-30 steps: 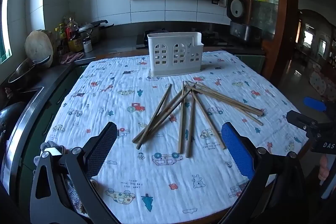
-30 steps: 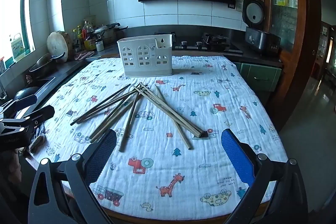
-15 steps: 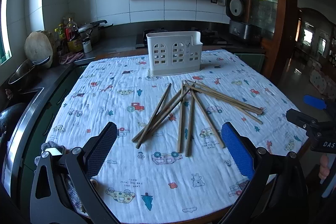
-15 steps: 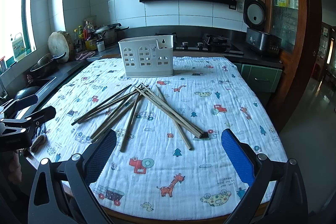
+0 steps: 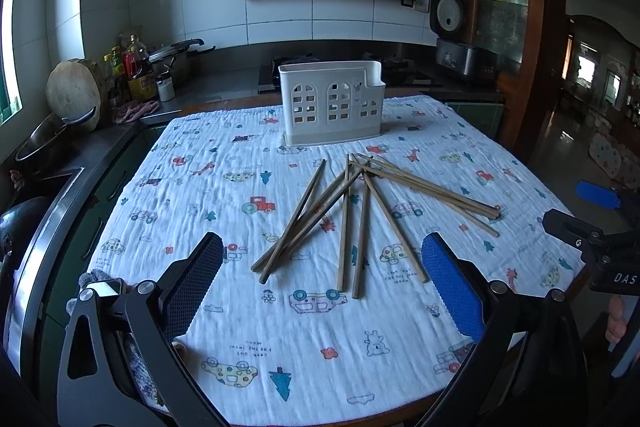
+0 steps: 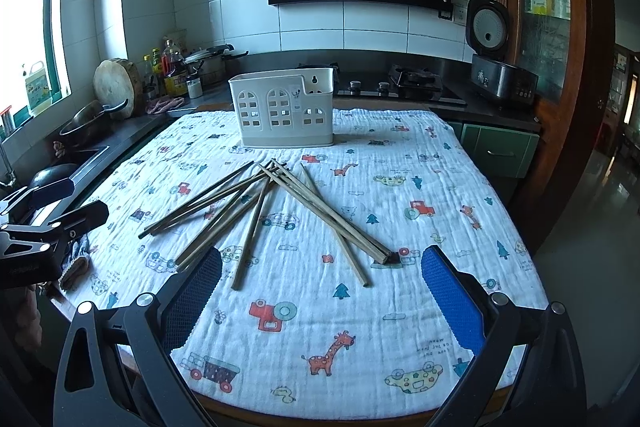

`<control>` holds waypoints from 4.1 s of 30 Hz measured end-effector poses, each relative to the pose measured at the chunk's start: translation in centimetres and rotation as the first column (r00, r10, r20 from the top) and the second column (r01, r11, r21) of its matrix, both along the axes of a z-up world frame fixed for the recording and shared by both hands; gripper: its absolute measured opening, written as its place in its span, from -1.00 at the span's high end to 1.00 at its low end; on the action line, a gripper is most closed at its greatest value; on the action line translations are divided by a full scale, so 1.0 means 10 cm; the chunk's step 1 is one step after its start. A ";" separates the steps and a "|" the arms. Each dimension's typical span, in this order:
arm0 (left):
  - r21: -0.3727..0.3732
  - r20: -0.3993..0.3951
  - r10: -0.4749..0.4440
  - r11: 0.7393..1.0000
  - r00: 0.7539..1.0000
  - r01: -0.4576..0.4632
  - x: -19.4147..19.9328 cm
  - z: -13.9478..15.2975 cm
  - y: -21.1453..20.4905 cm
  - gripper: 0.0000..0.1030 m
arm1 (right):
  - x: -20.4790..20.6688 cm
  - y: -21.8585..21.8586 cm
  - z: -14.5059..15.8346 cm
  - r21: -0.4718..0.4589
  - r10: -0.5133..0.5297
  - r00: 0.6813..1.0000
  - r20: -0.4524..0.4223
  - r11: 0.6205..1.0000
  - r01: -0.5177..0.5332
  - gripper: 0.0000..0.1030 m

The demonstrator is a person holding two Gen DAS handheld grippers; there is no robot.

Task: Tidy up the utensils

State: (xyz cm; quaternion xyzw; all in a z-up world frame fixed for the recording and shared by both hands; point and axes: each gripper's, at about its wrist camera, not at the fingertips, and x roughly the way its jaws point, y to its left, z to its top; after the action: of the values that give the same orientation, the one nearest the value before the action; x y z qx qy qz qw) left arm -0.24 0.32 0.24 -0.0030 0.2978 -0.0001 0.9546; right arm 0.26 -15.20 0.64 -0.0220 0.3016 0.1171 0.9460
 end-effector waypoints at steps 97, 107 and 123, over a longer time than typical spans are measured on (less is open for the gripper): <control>-0.112 -0.215 -0.075 0.992 0.974 0.052 0.92 -0.79 0.44 0.12 | 1.21 -0.18 -0.87 -0.147 0.322 0.931 -0.174 0.926 -0.348 0.87; -0.100 -0.248 -0.085 0.993 0.965 0.062 1.08 -0.94 0.53 0.60 | 1.17 -0.21 -0.89 -0.062 0.290 0.942 -0.167 0.951 -0.304 0.87; -0.072 -0.236 -0.092 0.994 0.967 0.077 1.10 -0.95 0.49 0.89 | 1.18 -0.16 -0.88 -0.070 0.280 0.947 -0.159 0.953 -0.294 0.87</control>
State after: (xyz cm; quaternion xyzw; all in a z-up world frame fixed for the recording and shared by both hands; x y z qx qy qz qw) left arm 10.73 5.19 -9.29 -0.0202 0.4103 -0.0497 0.9104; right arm 12.04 -16.80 -8.13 -0.1009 0.3694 0.2408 0.8918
